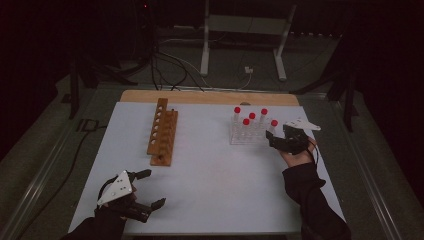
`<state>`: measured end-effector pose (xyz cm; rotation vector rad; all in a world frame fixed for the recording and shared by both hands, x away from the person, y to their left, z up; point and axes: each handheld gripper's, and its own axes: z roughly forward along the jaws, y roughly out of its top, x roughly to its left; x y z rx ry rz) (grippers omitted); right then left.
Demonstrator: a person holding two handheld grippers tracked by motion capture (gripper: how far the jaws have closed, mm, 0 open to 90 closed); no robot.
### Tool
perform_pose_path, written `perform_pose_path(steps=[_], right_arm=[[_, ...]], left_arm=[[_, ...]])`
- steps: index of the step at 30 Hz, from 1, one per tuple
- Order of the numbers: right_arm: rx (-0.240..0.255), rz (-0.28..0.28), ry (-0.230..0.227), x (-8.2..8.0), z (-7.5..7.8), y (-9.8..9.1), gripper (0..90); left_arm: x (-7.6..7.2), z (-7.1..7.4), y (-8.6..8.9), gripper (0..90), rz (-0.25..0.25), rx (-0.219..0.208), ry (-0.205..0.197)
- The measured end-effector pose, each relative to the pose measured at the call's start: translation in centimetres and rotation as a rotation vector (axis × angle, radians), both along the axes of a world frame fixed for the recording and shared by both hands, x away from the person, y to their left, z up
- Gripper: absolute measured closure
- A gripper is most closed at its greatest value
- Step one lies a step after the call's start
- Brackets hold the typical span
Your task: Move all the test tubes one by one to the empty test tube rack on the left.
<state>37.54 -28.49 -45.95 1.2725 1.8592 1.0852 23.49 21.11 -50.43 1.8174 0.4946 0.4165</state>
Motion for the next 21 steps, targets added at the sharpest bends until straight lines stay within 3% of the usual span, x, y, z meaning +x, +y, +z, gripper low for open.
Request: perform_pose_path(steps=[6, 21], right_arm=[[0.009, -0.019, 0.054, 1.0, -0.5, -0.3, 38.7], [0.011, -0.018, 0.079, 2.4, -0.9, 0.3, 63.7]], left_arm=[[0.0, 0.0, 0.0, 0.4, 0.000, 0.000, 0.001], [0.0, -0.1, 0.0, 0.4, 0.000, 0.002, 0.001]])
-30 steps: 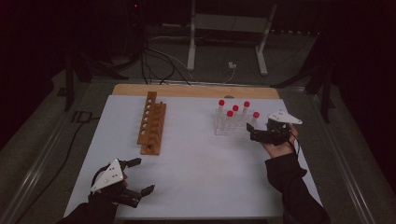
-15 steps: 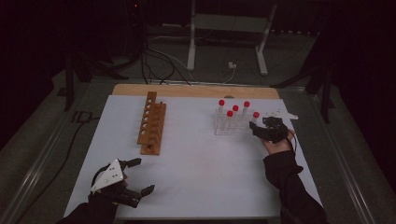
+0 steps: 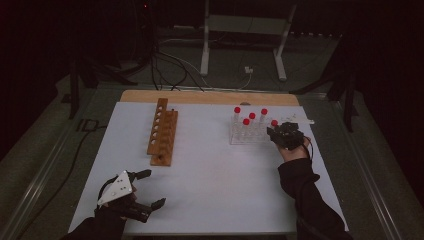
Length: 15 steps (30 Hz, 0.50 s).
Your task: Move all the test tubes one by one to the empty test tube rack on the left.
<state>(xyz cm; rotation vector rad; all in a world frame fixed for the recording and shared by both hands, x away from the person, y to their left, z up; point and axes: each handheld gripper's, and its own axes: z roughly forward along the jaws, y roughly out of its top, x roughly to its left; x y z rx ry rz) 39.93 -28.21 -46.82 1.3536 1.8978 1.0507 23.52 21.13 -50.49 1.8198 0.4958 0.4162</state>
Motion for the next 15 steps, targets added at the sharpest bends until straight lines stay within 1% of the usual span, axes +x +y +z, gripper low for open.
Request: perform_pose_path(steps=[2, 7, 11, 15], right_arm=[[0.006, -0.001, 0.008, 0.22, -0.09, 0.05, 65.6], [-0.006, -0.011, 0.019, 0.57, -0.20, 0.18, 70.9], [-0.006, -0.013, 0.020, 0.68, -0.35, 0.15, 72.0], [-0.018, -0.021, 0.021, 0.75, -0.29, 0.30, 74.0]], left_arm=[[0.01, -0.01, 0.00, 0.4, 0.000, 0.000, 0.000], [0.03, -0.01, 0.02, 0.4, 0.001, -0.001, 0.001], [0.03, -0.02, 0.02, 0.4, 0.001, -0.001, 0.002], [0.03, -0.02, 0.02, 0.4, 0.002, 0.000, 0.002]])
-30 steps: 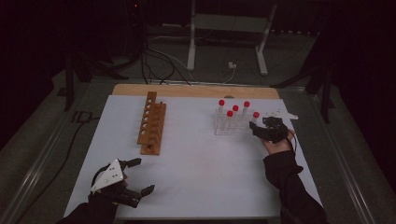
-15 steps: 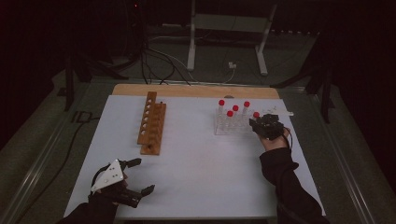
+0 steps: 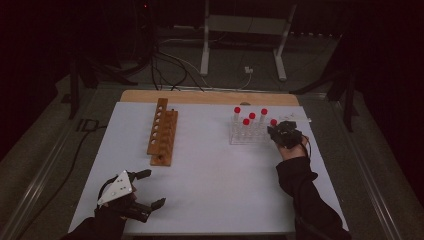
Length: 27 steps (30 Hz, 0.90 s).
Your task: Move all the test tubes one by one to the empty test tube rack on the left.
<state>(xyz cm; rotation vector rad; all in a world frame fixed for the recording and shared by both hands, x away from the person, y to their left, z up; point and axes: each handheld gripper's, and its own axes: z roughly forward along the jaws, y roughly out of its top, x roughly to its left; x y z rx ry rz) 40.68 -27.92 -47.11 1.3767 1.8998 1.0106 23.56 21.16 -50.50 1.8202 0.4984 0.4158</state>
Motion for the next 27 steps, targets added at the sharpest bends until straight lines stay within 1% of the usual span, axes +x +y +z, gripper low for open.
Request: perform_pose_path(steps=[6, 9, 11, 15, 19, 24, 27], right_arm=[[-0.014, -0.004, -0.006, -0.1, 0.2, 0.1, 74.6], [-0.021, -0.003, -0.018, -0.3, 0.5, 0.1, 74.7], [-0.014, -0.005, -0.025, -0.5, 0.7, 0.1, 74.7], [-0.025, -0.004, -0.044, -0.7, 1.2, 0.2, 74.7], [-0.023, -0.008, -0.056, -1.0, 1.7, 0.2, 74.7], [-0.019, -0.009, -0.091, -1.6, 2.8, 0.2, 74.7], [-0.031, -0.015, -0.114, -2.1, 3.6, 0.2, 74.7]], left_arm=[[0.0, 0.0, 0.0, 0.4, 0.000, 0.000, -0.002], [0.0, 0.0, 0.0, 0.4, -0.004, -0.001, 0.003], [0.0, 0.0, 0.0, 0.4, -0.007, 0.004, 0.004], [-0.1, 0.0, -0.1, 0.4, -0.008, 0.009, 0.007], [0.0, 0.0, -0.1, 0.4, -0.013, 0.007, 0.011], [-0.1, 0.0, -0.3, 0.4, -0.018, 0.014, 0.015], [-0.1, 0.0, -0.3, 0.4, -0.014, 0.011, 0.018]])
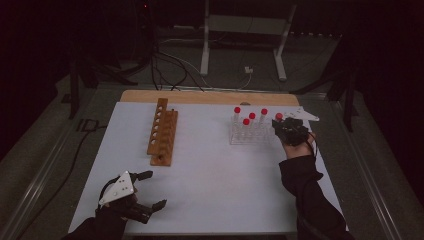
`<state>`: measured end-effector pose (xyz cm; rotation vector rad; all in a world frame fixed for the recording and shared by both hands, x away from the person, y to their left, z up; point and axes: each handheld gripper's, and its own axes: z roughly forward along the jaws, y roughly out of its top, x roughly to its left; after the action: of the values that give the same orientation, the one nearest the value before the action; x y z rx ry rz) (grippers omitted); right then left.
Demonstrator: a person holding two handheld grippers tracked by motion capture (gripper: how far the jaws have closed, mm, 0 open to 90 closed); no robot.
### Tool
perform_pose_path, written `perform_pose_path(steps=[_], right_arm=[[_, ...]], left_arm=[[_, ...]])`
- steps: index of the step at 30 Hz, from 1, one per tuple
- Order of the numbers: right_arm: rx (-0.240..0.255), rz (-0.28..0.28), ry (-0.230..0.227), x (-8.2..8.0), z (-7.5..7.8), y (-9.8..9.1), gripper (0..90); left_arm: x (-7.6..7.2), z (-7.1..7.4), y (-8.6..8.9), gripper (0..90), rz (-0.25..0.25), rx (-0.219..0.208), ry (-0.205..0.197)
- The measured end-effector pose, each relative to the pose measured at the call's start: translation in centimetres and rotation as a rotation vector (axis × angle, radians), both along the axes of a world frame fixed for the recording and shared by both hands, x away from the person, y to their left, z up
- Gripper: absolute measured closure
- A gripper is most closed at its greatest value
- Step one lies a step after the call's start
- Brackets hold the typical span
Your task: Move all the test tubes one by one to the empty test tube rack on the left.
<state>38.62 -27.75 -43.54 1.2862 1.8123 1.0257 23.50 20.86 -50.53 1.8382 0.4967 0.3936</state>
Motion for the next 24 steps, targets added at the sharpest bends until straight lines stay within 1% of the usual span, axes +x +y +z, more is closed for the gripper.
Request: perform_pose_path(steps=[3, 5, 6, 8, 9, 10, 12, 15, 17, 18, 20, 21, 22, 23, 24], right_arm=[[0.004, -0.002, -0.011, -0.4, 0.6, -0.2, 74.7], [0.017, -0.001, -0.017, -0.7, 1.0, -0.3, 74.7], [0.030, 0.008, -0.023, -1.0, 1.5, -0.3, 74.7], [0.033, 0.013, -0.024, -1.1, 1.7, -0.3, 74.7], [0.036, 0.019, -0.025, -1.3, 1.9, -0.2, 74.7], [0.044, 0.032, -0.021, -1.5, 2.0, -0.1, 74.7], [0.034, 0.048, -0.019, -1.8, 2.2, 0.3, 74.7], [0.027, 0.077, -0.015, -2.5, 2.4, 0.8, 74.7], [0.029, 0.085, -0.012, -2.7, 2.5, 1.0, 74.7], [0.026, 0.092, -0.012, -2.9, 2.5, 1.1, 74.7], [0.024, 0.109, -0.012, -3.4, 2.6, 1.4, 74.7], [0.019, 0.112, -0.013, -3.7, 2.6, 1.5, 74.7], [0.018, 0.117, -0.014, -3.8, 2.7, 1.6, 74.7], [0.019, 0.132, -0.012, -4.3, 2.7, 1.9, 74.7], [0.019, 0.132, -0.012, -4.3, 2.7, 1.9, 74.7]], left_arm=[[0.0, 0.0, -0.1, 0.4, 0.003, 0.004, -0.001], [0.0, 0.1, -0.2, 0.4, 0.009, 0.008, 0.004], [0.0, 0.3, -0.3, 0.4, 0.010, 0.012, 0.004], [0.0, 0.6, -0.4, 0.4, 0.008, 0.009, 0.008], [0.1, 0.8, -0.5, 0.4, 0.003, 0.009, 0.021], [0.2, 1.0, -0.5, 0.4, -0.001, 0.005, 0.025], [0.2, 1.2, -0.7, 0.4, 0.005, 0.008, 0.028], [0.4, 1.6, -0.8, 0.4, -0.003, 0.012, 0.038], [0.5, 1.8, -0.8, 0.4, -0.010, -0.002, 0.048], [0.6, 2.0, -0.9, 0.4, -0.010, -0.009, 0.046], [0.8, 2.3, -1.0, 0.4, -0.003, -0.002, 0.034], [0.9, 2.4, -1.0, 0.4, -0.007, -0.002, 0.032], [1.0, 2.5, -1.1, 0.4, -0.015, -0.004, 0.039], [1.2, 2.7, -1.2, 0.4, -0.013, 0.011, 0.039], [1.3, 2.8, -1.3, 0.4, -0.018, 0.015, 0.036]])
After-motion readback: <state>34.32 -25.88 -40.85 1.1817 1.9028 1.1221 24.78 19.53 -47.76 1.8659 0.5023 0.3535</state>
